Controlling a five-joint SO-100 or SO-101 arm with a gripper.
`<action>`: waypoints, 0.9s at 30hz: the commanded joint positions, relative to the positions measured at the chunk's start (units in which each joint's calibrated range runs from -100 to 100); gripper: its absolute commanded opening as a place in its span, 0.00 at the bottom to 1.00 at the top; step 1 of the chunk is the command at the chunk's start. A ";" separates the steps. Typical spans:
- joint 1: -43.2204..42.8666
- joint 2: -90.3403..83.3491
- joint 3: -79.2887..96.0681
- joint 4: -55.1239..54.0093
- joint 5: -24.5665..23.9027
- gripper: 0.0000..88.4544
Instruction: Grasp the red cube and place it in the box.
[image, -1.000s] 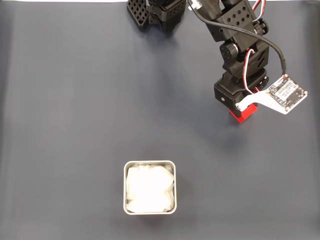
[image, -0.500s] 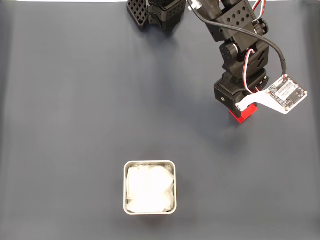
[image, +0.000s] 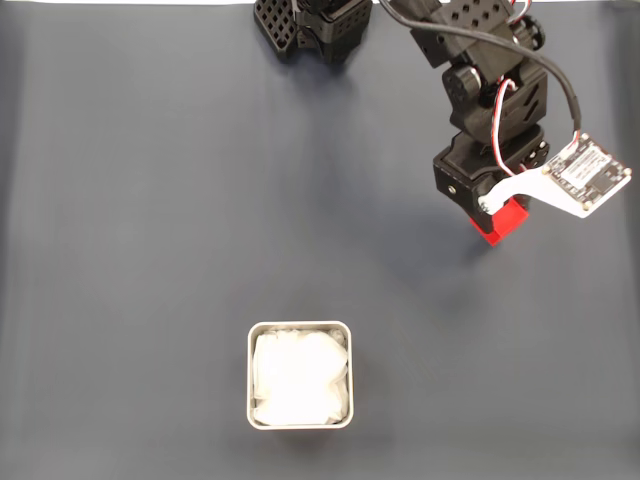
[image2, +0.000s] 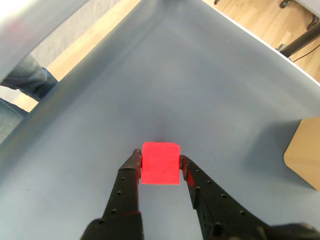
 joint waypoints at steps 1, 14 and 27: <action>2.01 -4.44 -4.54 2.69 -0.63 0.02; 7.97 -7.21 -11.93 7.94 -0.78 0.03; 17.56 -7.90 -20.23 11.54 0.05 0.02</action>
